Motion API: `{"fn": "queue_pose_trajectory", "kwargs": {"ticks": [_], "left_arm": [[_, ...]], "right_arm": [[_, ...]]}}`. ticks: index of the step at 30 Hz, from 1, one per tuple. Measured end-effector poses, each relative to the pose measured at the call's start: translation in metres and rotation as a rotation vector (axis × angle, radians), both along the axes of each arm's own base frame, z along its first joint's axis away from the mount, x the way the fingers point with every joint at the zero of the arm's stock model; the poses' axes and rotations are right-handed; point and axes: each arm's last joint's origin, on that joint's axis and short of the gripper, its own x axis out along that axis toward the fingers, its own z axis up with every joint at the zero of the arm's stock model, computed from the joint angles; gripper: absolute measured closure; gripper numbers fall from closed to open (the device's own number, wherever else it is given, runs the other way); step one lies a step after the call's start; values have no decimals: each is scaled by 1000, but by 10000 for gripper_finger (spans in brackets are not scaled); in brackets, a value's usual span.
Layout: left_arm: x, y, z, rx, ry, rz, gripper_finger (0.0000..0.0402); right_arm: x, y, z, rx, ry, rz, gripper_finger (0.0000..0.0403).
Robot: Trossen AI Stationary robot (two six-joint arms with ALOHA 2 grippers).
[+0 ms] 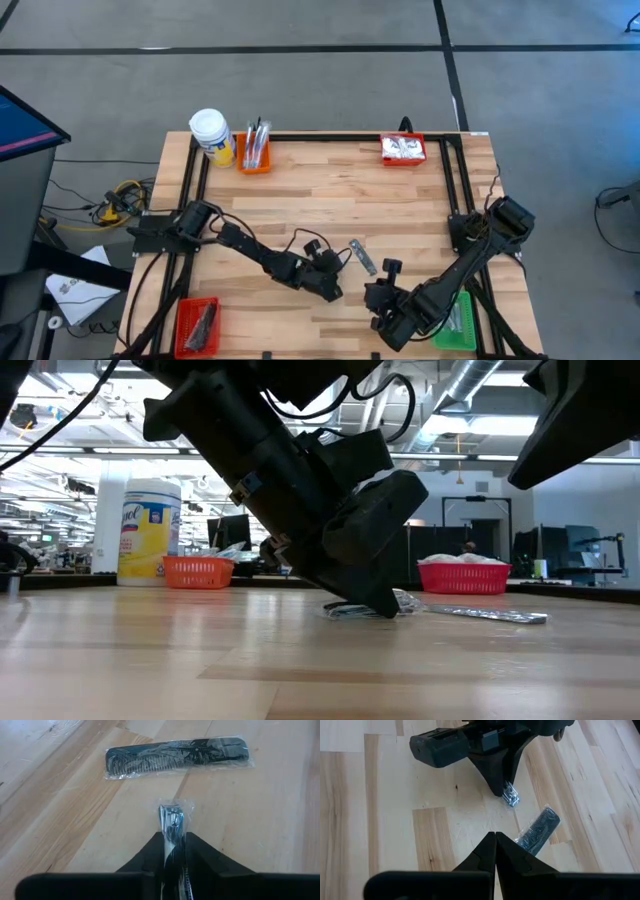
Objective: Pick & Place Travel size toiletries
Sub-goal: Put the nail cutter into the green bin
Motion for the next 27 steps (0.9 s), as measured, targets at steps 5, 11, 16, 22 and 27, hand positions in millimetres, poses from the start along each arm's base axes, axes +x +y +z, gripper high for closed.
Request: {"fn": "queue_pose_trajectory", "kwargs": {"ticks": [5, 11, 16, 22, 27], "left_arm": [[0, -1, 0, -1, -1, -1, 345], [-3, -5, 5, -4, -1, -15, 349], [-5, -8, 8, 2, -9, -17, 351], [-7, -13, 12, -19, -23, -17, 352], [-8, -17, 15, -22, -35, -21, 356]], "right_arm": [[0, 0, 0, 3, 4, 1, 403], [0, 0, 0, 4, 6, 1, 403], [0, 0, 0, 3, 8, 2, 403], [0, 0, 0, 2, 9, 2, 403], [-2, -1, -1, -18, 28, 6, 403]]}}
